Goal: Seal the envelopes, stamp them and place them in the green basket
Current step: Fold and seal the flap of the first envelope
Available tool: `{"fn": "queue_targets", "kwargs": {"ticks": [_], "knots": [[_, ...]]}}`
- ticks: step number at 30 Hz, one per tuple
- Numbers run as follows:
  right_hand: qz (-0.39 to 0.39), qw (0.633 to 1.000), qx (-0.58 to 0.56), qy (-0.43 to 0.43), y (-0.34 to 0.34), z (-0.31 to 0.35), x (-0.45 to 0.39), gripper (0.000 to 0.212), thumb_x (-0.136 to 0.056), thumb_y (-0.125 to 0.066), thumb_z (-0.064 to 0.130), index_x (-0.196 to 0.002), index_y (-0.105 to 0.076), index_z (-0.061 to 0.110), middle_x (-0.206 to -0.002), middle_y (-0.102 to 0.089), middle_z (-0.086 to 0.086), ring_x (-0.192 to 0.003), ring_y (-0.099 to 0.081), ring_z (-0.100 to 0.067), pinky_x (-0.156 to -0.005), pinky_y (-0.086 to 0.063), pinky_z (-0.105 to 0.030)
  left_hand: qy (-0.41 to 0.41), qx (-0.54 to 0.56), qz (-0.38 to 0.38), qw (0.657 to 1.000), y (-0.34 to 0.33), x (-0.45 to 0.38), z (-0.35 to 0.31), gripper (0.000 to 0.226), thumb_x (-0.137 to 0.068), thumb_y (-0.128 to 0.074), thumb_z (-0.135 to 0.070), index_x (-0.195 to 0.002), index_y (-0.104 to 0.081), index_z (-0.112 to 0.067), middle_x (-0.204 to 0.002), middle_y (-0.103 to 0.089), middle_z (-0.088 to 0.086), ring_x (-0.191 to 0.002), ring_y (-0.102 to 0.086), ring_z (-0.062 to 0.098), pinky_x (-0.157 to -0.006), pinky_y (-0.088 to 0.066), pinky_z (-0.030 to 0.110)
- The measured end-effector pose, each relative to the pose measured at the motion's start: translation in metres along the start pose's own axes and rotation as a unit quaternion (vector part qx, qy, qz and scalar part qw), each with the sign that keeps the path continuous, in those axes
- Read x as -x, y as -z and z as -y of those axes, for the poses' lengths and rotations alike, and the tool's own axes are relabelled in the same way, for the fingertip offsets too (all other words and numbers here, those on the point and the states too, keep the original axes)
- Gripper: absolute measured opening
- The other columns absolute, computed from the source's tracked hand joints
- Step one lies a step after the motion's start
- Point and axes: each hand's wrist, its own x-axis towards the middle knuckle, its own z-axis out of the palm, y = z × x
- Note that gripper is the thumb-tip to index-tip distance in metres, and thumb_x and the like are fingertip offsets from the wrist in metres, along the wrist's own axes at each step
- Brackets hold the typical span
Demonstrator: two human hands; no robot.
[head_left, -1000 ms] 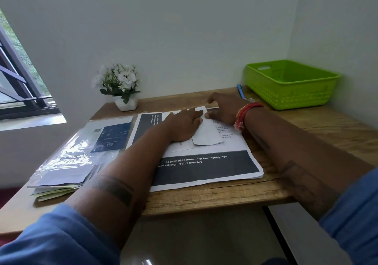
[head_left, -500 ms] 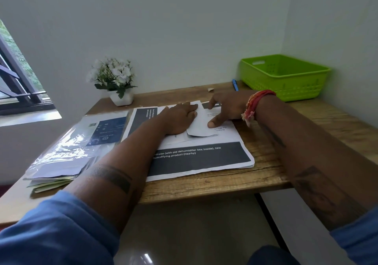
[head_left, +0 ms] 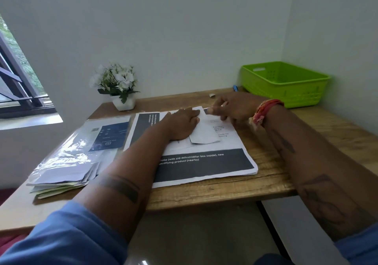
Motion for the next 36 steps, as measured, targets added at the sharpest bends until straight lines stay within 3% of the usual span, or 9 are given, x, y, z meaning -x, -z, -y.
{"fn": "queue_targets", "kwargs": {"ticks": [2,4,8,17,22,25,28,31,36], "knots": [[-0.104,0.992,-0.061,0.030,-0.006,0.003,-0.011,0.031,-0.091,-0.064,0.047,-0.112,-0.069,0.026,-0.096,-0.074,0.007,-0.080,-0.067,-0.012,-0.077,-0.053,-0.028,-0.002,-0.003,0.003,1.000,0.001,0.000,-0.002,0.052,-0.107,-0.028,-0.043,-0.157,-0.029,-0.029,-0.166,-0.023,0.000,-0.152,-0.022,0.024,-0.122,-0.018,0.049],[-0.139,0.988,-0.039,0.048,-0.015,0.011,-0.025,0.036,-0.094,-0.060,0.029,-0.129,-0.063,0.020,-0.121,-0.068,0.001,-0.103,-0.064,-0.015,-0.093,-0.049,-0.029,-0.006,-0.001,0.002,1.000,0.002,0.000,-0.005,0.051,-0.107,-0.030,-0.042,-0.157,-0.030,-0.028,-0.165,-0.026,0.001,-0.151,-0.025,0.025,-0.120,-0.020,0.050],[-0.075,0.985,0.155,0.029,-0.039,0.015,-0.060,0.047,-0.098,-0.053,0.031,-0.143,-0.049,0.018,-0.143,-0.055,-0.008,-0.130,-0.051,-0.028,-0.106,-0.037,-0.032,-0.004,0.023,-0.019,1.000,-0.002,-0.001,-0.002,0.054,-0.105,-0.037,-0.041,-0.156,-0.031,-0.024,-0.161,-0.035,0.004,-0.146,-0.034,0.026,-0.118,-0.026,0.048],[-0.124,0.988,0.078,0.043,-0.039,0.013,-0.084,0.041,-0.090,-0.065,0.016,-0.131,-0.061,0.020,-0.127,-0.064,-0.003,-0.116,-0.058,-0.021,-0.095,-0.041,-0.028,-0.023,0.085,-0.073,0.993,-0.003,-0.008,0.012,0.077,-0.093,-0.053,-0.051,-0.157,-0.027,-0.017,-0.162,-0.033,0.005,-0.147,-0.032,0.024,-0.120,-0.027,0.038],[-0.187,0.977,-0.092,0.045,-0.027,0.011,-0.081,0.029,-0.085,-0.058,0.010,-0.103,-0.070,0.030,-0.088,-0.066,0.007,-0.080,-0.064,-0.016,-0.067,-0.048,-0.024,-0.022,0.051,-0.107,0.993,0.000,-0.008,0.005,0.055,-0.094,-0.058,-0.051,-0.139,-0.056,-0.019,-0.142,-0.052,0.008,-0.132,-0.047,0.027,-0.110,-0.037,0.037],[-0.195,0.971,-0.141,-0.006,-0.017,0.009,-0.075,0.030,-0.087,-0.067,0.022,-0.117,-0.066,0.025,-0.108,-0.066,0.000,-0.097,-0.067,-0.022,-0.082,-0.056,-0.035,-0.034,0.028,-0.096,0.994,0.002,-0.005,0.005,0.040,-0.096,-0.058,-0.045,-0.126,-0.068,-0.021,-0.130,-0.057,0.011,-0.123,-0.052,0.030,-0.105,-0.041,0.040],[-0.095,0.993,-0.019,-0.061,-0.014,0.008,-0.064,0.073,-0.082,-0.074,0.045,-0.143,-0.046,0.016,-0.133,-0.060,-0.004,-0.108,-0.064,-0.023,-0.087,-0.051,-0.032,-0.041,0.023,-0.092,0.995,0.004,0.001,0.003,0.037,-0.097,-0.057,-0.043,-0.116,-0.072,-0.015,-0.124,-0.058,0.012,-0.117,-0.054,0.030,-0.100,-0.044,0.040],[-0.017,0.995,-0.065,-0.078,-0.012,0.011,-0.054,0.073,-0.082,-0.079,0.024,-0.143,-0.039,0.017,-0.104,-0.072,-0.011,-0.075,-0.072,-0.022,-0.068,-0.059,-0.034,-0.029,0.022,-0.100,0.994,0.003,0.002,0.000,0.039,-0.097,-0.057,-0.047,-0.118,-0.071,-0.018,-0.123,-0.057,0.009,-0.117,-0.053,0.028,-0.100,-0.044,0.039],[-0.119,0.989,-0.032,-0.082,-0.014,0.013,-0.054,0.075,-0.078,-0.082,0.029,-0.142,-0.046,0.017,-0.139,-0.055,-0.005,-0.117,-0.058,-0.024,-0.091,-0.046,-0.030,-0.018,0.043,-0.118,0.992,0.001,0.000,0.002,0.042,-0.091,-0.062,-0.054,-0.120,-0.071,-0.026,-0.121,-0.063,0.004,-0.115,-0.055,0.025,-0.095,-0.043,0.035]]}}
